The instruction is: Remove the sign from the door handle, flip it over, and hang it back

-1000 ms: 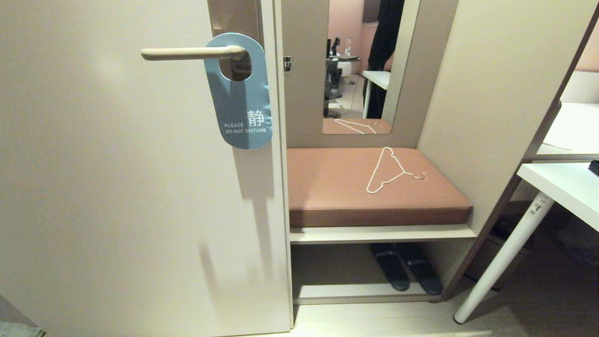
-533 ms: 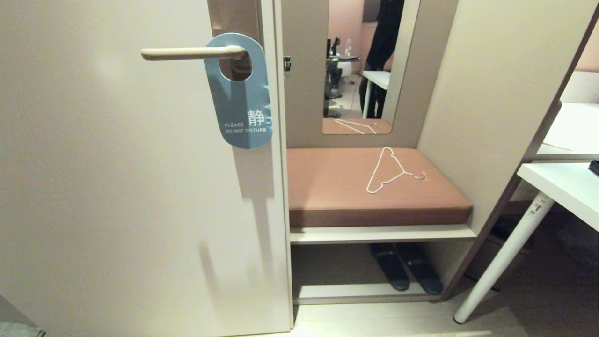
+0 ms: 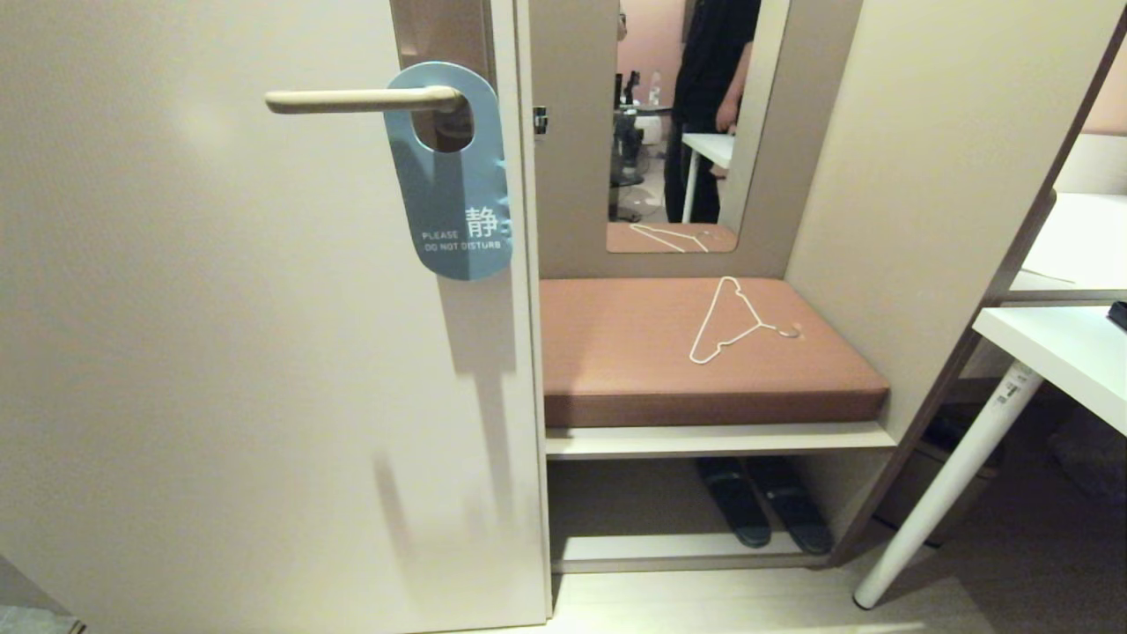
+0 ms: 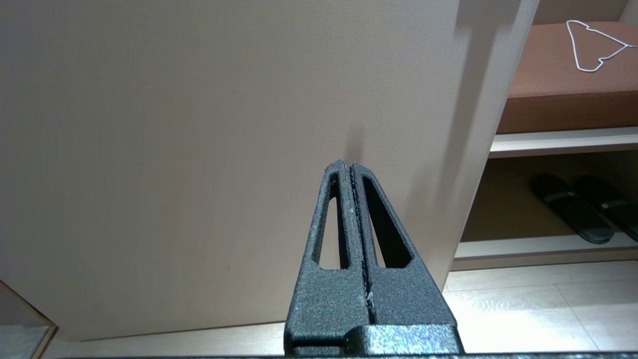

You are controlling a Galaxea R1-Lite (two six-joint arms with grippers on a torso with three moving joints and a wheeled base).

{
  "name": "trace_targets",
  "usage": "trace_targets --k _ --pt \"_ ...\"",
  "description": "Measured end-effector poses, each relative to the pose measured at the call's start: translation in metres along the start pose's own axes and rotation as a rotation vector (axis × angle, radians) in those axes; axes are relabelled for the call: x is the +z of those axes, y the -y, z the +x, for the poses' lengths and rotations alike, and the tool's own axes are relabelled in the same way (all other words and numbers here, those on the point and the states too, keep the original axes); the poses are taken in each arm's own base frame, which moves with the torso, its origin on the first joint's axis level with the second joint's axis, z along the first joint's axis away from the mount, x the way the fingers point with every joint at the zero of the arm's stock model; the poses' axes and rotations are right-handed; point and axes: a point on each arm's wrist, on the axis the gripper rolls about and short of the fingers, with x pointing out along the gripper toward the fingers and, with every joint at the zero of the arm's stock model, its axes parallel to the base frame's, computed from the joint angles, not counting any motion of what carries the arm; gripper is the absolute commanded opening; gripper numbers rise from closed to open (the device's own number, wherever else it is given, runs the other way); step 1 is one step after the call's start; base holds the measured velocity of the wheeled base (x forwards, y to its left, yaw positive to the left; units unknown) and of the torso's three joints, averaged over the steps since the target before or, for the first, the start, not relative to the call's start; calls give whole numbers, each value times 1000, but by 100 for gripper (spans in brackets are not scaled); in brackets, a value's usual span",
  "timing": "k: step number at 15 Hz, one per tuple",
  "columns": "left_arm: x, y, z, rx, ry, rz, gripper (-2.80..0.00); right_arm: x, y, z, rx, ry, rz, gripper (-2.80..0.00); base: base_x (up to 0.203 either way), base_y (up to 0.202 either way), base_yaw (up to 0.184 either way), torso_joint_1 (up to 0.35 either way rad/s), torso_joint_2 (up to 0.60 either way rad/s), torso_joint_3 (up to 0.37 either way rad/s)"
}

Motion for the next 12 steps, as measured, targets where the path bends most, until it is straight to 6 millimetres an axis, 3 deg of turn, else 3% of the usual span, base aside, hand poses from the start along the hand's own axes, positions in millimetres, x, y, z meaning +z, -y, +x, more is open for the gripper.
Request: trace_targets --k 12 --pt "0 0 0 0 0 0 -280 0 0 0 0 0 0 -280 0 0 0 0 0 0"
